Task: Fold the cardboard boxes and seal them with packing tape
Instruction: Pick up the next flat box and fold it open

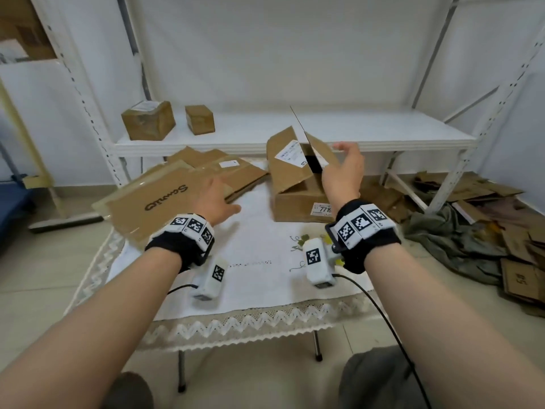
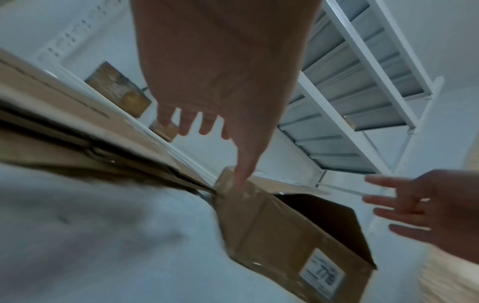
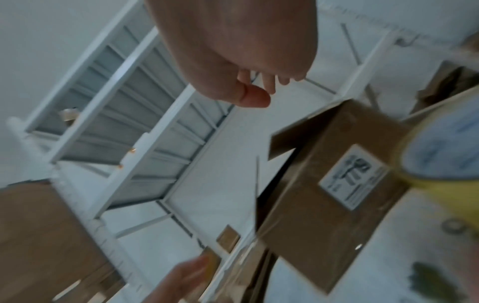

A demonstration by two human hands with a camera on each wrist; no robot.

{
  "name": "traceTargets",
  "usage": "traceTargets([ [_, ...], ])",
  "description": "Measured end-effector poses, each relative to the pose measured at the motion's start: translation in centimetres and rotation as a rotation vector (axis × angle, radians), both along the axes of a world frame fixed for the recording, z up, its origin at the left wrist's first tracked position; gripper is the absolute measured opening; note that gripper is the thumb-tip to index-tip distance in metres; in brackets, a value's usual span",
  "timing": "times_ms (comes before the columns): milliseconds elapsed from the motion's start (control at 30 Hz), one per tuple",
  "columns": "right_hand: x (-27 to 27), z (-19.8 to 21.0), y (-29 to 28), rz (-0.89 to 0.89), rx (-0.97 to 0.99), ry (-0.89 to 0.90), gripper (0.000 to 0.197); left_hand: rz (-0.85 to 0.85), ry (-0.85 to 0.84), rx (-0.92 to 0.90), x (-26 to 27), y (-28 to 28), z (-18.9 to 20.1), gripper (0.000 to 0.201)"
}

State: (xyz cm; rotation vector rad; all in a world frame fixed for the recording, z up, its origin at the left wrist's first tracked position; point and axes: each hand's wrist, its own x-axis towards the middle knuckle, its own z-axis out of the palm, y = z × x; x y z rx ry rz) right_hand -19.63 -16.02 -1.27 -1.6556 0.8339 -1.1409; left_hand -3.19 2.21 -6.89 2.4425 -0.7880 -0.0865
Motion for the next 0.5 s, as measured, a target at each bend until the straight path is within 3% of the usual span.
traceTargets([
  [133, 2.0, -0.1, 4.8, 0.096, 0.031, -0.048, 0.039, 0.192, -0.087, 0.318, 1.7, 5.4, -0.7, 0.093],
  [233, 3.8, -1.2, 7.7, 0.224, 0.101, 0.020, 0.034, 0.249, -0.042, 0.364, 2.7, 8.5, -1.6, 0.105],
  [300, 5.1, -2.1, 9.1, 0.315, 0.157, 0.078, 0.035, 0.253, -0.052, 0.322, 3.0, 9.9, -2.2, 0.088],
  [433, 7.7, -4.0, 11.5, 0.464, 0.273, 0.251, 0.033, 0.195, -0.144, 0.285, 3.0, 11.2, -1.9, 0.033],
  [500, 9.0, -5.1, 12.7, 0.541, 0.333, 0.325, 0.031, 0.153, -0.140, 0.270, 3.0, 11.6, -1.6, 0.022],
])
